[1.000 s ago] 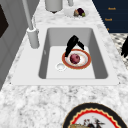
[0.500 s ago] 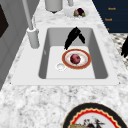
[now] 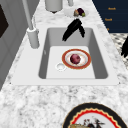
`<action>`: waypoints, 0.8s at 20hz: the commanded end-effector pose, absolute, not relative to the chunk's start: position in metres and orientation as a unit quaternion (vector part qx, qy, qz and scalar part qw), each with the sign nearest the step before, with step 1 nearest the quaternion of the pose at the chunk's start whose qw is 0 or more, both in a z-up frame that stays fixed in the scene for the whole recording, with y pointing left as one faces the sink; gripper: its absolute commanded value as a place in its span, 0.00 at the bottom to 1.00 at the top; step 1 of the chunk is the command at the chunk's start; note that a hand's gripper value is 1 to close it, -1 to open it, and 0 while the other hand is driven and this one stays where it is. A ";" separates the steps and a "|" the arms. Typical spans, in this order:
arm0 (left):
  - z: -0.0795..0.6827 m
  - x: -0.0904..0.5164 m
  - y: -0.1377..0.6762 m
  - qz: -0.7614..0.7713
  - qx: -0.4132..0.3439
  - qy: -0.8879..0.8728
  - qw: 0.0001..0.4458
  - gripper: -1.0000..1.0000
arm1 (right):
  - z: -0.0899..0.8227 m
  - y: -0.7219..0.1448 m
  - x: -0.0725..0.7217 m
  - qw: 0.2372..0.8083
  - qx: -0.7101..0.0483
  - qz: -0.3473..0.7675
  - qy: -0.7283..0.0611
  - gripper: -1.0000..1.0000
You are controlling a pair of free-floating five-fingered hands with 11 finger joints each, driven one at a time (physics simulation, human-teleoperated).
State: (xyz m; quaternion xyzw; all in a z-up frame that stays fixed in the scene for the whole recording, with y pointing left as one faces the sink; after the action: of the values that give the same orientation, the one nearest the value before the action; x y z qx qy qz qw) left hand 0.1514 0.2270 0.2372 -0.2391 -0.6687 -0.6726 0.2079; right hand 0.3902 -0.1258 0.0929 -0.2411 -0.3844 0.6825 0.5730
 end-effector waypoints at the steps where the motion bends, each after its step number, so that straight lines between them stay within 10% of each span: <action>1: 0.237 0.151 0.227 -0.673 -0.239 -0.669 0.208 0.50 | 0.115 -0.127 0.389 0.556 -0.275 0.673 -0.402 0.00; 16: 0.237 0.151 0.227 -0.673 -0.239 -0.669 0.208 0.50 | 0.211 -0.130 0.389 0.511 -0.334 0.660 -0.438 0.00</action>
State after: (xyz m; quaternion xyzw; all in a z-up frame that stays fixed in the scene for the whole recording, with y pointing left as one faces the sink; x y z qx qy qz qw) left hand 0.1514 0.2270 0.2372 -0.2391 -0.6687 -0.6726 0.2079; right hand 0.3895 -0.1295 0.1931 -0.3085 -0.4342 0.6621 0.5271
